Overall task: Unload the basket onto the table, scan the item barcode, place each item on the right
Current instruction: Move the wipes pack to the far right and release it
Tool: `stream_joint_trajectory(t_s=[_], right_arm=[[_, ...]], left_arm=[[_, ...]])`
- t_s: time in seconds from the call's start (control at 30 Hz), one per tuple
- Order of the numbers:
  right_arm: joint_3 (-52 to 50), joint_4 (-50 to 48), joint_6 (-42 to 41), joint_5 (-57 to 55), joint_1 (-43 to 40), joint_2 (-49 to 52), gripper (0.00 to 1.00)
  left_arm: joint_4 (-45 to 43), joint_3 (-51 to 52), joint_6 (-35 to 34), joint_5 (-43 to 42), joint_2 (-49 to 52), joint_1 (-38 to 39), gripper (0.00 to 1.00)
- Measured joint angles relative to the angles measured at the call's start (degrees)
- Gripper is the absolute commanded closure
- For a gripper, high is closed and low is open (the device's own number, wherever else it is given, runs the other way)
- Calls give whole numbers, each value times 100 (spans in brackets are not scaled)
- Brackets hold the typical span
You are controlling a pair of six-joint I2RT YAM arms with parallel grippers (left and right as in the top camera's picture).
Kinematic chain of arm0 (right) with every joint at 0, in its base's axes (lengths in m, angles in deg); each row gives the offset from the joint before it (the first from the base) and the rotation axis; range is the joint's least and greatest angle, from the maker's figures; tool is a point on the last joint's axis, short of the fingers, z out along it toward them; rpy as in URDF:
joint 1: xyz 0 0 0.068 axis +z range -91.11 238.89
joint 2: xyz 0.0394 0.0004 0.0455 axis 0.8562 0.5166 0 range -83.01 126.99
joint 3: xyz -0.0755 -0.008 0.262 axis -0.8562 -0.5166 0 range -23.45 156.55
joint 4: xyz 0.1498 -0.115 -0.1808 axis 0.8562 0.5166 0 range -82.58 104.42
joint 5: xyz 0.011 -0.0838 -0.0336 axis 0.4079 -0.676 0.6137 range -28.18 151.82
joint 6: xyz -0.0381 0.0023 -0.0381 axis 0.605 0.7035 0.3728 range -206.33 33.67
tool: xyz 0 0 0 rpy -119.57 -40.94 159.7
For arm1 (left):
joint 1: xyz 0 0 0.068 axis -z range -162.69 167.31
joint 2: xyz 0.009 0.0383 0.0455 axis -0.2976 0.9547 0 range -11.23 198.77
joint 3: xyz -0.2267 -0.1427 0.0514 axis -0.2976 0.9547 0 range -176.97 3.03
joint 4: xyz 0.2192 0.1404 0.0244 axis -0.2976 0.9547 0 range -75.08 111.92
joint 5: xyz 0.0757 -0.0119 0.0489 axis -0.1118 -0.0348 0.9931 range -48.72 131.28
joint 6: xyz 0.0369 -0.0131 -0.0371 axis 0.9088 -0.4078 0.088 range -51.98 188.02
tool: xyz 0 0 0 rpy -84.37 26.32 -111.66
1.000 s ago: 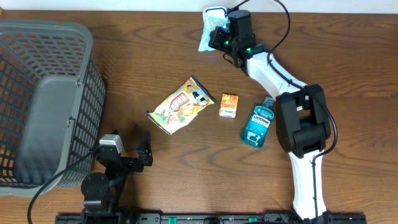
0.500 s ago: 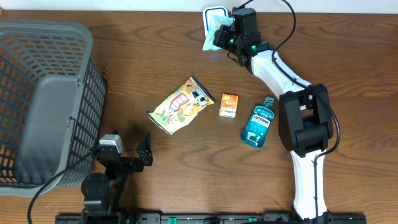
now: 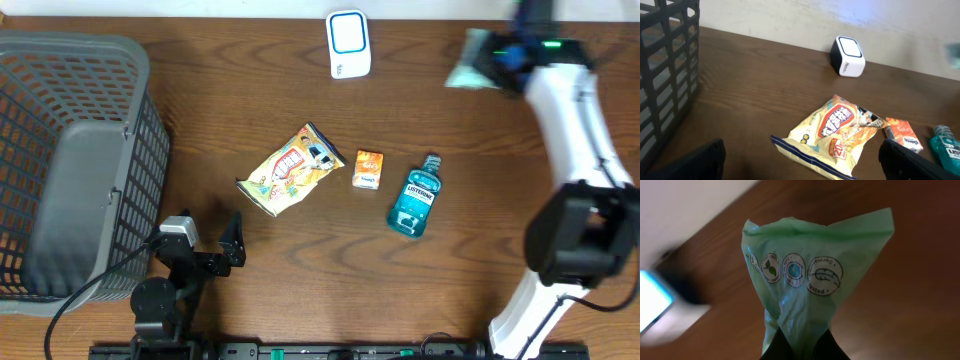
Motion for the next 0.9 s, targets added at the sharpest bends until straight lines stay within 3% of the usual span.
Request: stream_joint_trajectory(t_s=[0.17,0.33,0.47,0.63,0.73,0.77,0.83,0.87,0.9], right_arm=[[9,225,271,-1147,-1215,136,99],[9,-31,621,-1600,-2129,566,98],[9,-293,763,-1650,-2761,1088,92],[-15,-431,892,-1523,-3410,1637,77],[-37,-570,940,-1143,-3700,1670,74],[-11,-605,938,-940,-3812,1659,70],[39,-605,949,-566,-3982,1657,51],[63,-592,957,-345,-4065,1657,33],[85,-579,968,-105,-4148,1652,1]], left_arm=[[0,0,0,0,0,0,2],[0,0,0,0,0,0,2],[0,0,0,-2,0,0,2],[0,0,0,0,0,0,2],[0,0,0,-2,0,0,2],[0,0,0,0,0,0,2],[0,0,0,0,0,0,2],[0,0,0,0,0,0,2],[0,0,0,0,0,0,2]])
